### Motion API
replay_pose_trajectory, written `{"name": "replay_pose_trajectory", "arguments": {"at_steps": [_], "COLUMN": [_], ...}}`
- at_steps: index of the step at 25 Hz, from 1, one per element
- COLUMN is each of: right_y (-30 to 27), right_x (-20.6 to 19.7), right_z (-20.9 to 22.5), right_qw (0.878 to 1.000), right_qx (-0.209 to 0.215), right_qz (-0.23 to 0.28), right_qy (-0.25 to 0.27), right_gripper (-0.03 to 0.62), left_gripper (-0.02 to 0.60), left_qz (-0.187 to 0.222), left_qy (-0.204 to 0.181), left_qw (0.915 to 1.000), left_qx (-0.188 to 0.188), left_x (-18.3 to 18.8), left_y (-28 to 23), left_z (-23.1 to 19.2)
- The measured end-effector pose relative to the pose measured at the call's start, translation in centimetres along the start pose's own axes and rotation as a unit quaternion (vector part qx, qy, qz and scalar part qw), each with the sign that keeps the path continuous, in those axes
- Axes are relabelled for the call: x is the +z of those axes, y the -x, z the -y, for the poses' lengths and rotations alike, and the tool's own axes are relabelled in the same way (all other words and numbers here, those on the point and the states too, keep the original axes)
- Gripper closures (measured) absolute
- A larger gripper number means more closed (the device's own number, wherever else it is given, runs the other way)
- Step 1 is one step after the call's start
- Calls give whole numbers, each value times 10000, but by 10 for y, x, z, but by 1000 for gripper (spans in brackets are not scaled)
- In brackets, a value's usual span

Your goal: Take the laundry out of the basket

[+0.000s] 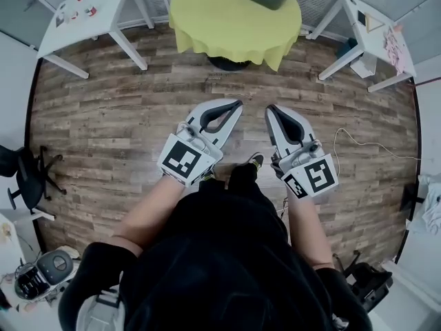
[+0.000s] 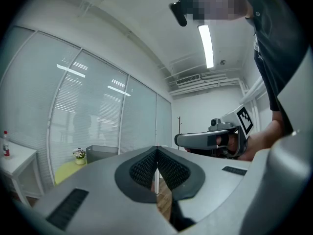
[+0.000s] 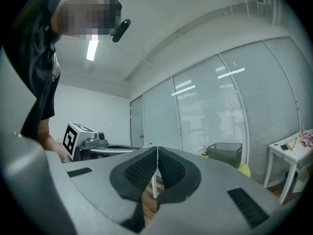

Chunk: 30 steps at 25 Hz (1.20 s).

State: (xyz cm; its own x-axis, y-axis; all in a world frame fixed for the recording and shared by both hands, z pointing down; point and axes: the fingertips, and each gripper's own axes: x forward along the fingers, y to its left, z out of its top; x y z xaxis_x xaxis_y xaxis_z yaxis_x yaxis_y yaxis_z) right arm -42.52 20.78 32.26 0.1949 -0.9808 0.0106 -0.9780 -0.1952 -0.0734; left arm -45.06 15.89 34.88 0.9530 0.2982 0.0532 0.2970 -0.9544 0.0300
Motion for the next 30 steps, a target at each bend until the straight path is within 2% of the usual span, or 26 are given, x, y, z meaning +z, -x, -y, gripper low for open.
{"name": "replay_pose_trajectory", "arguments": {"at_steps": [5, 19, 30], "right_y": [4, 18, 26], "right_x": [6, 15, 20], "right_z": [36, 140, 202], "right_qw": [9999, 9991, 9979], "right_qx": [55, 410, 633], "right_qz": [10, 32, 81], "right_qy": [85, 81, 84], "right_gripper": [570, 571, 571], "left_gripper": [575, 575, 575], "left_qz": [125, 77, -45], "left_qy": [-2, -62, -121], "left_qw": [9999, 10000, 9993], "left_qx": [-22, 0, 350], "left_x": [10, 19, 24], "left_y": [-39, -149, -210], "left_z": [2, 16, 18]}}
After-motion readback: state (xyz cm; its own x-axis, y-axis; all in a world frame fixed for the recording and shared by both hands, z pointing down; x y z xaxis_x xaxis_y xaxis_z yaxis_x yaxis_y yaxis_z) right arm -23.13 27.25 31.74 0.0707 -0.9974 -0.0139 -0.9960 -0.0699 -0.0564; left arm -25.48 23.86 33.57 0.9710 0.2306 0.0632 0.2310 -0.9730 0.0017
